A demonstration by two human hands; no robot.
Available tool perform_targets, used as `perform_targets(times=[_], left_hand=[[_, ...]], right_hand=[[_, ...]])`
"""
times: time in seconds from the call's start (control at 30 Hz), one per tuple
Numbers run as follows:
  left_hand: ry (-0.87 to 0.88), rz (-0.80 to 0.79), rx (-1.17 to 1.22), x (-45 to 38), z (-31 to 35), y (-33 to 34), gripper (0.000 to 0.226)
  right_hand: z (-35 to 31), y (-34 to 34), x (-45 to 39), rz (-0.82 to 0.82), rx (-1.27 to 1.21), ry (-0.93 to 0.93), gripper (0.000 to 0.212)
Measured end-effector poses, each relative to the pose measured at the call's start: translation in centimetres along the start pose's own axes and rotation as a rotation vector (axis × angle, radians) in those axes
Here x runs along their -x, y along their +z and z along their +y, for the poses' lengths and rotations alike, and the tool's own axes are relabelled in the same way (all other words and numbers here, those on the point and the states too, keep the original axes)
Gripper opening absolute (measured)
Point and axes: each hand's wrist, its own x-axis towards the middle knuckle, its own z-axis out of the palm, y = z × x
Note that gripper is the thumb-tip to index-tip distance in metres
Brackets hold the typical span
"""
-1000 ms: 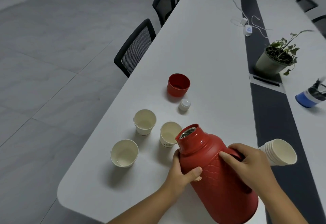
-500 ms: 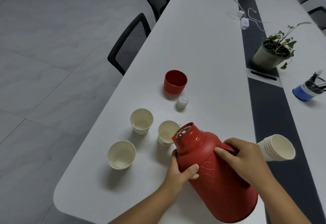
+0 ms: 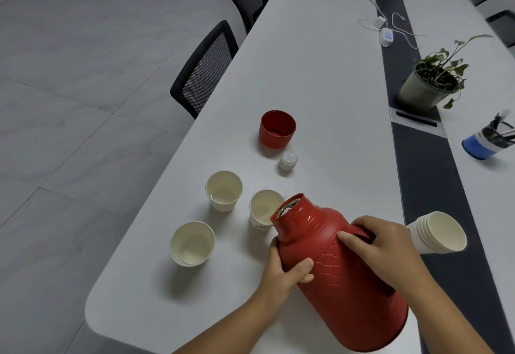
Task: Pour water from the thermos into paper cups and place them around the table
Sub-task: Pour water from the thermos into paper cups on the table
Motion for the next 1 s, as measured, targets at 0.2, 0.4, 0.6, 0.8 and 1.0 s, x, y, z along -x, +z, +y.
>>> perform_targets(times=[0.2,0.4,0.6,0.8,1.0], left_hand=[[-0.001,0.002,0.008,0.1,0.09,0.06,0.054],[-0.004,0.01,0.004,0.08,-0.02,0.01,0.054],[-0.007,0.014,0.003,0.05,-0.14,0.1,0.052],[-0.004,0.016,0.001,0.11,-0.15,0.11,0.051],[-0.003,0.021,-0.007,0.06,-0.43,-0.01,0.054]], right_hand=[[-0.1,0.05,-0.06,0.01,0.006,-0.007,0.01],[-0.11,-0.02,-0.06,0.017,0.003,-0.003,0.01],[-0.18,-0.16,0.0,0.014,-0.004,-0.001,0.014],[-0.31,-0.12,-0.09,0.015,-0.004,0.003,0.014],[-0.29,-0.16,0.0,0.009,-0.01,0.012,0.014]])
